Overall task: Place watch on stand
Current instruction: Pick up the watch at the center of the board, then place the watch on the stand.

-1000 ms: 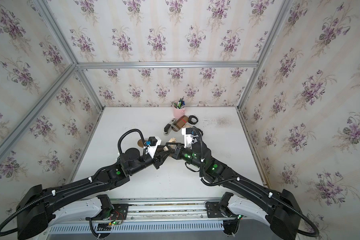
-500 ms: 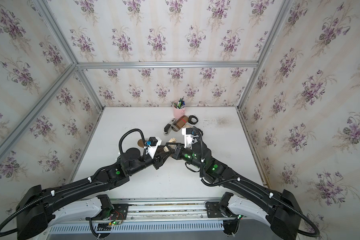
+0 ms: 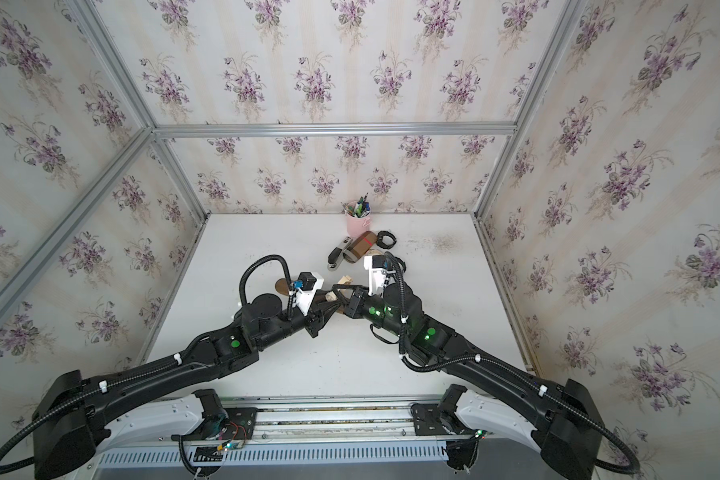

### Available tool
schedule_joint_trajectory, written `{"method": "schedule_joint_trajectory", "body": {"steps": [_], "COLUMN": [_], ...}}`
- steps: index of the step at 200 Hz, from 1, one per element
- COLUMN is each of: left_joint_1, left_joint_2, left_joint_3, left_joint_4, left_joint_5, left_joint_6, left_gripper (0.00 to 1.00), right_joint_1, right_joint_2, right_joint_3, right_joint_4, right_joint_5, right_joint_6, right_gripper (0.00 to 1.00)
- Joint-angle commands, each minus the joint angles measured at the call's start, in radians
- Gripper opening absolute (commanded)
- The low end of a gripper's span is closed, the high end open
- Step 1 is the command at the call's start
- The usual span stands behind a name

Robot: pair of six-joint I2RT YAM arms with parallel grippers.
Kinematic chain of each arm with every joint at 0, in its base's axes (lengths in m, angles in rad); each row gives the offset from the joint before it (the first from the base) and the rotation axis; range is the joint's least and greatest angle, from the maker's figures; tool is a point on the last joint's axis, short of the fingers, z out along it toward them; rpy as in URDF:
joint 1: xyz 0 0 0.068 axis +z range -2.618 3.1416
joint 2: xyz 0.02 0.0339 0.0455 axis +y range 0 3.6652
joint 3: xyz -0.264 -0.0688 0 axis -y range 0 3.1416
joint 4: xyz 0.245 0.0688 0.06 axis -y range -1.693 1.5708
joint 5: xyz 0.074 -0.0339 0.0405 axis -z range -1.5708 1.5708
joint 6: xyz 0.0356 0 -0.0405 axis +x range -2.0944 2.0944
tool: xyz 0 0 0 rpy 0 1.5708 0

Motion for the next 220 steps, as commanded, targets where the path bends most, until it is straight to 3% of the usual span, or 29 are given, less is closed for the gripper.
{"method": "schedule_joint_trajectory", "body": {"steps": [1,63,78,98,115,139,159,189,220], "left_joint_1": [0.0,0.002,0.004,0.026,0.046,0.085,0.111,0.23,0.343], "left_joint_2": [0.001,0.039,0.044,0.069,0.084,0.089,0.096,0.088,0.146], "left_joint_3": [0.013,0.078,0.09,0.153,0.217,0.279,0.323,0.357,0.419], "left_joint_4": [-0.006,-0.121,-0.145,-0.27,-0.413,-0.576,-0.704,-0.783,-0.889], "left_joint_5": [-0.009,-0.068,-0.074,-0.046,-0.035,0.0,-0.064,-0.065,-0.148], "left_joint_6": [0.012,0.014,0.012,-0.001,-0.003,0.025,0.057,0.014,-0.016], "left_gripper": [0.3,0.25,0.25,0.25,0.24,0.26,0.25,0.25,0.24], "right_joint_1": [0.002,0.001,-0.001,-0.011,-0.04,-0.103,-0.157,-0.179,-0.179], "right_joint_2": [-0.002,0.023,0.021,0.032,0.047,0.038,0.012,0.004,0.022], "right_joint_3": [0.011,0.046,0.062,0.113,0.163,0.168,0.132,0.098,0.056], "right_joint_4": [-0.003,-0.102,-0.147,-0.25,-0.343,-0.387,-0.387,-0.41,-0.42], "right_joint_5": [0.018,0.065,0.097,0.126,0.118,0.076,0.07,0.138,0.178], "right_joint_6": [-0.004,-0.024,-0.04,-0.097,-0.146,-0.179,-0.168,-0.194,-0.214], "right_gripper": [0.0,0.01,0.1,0.36,0.49,0.56,0.61,0.68,0.73]}}
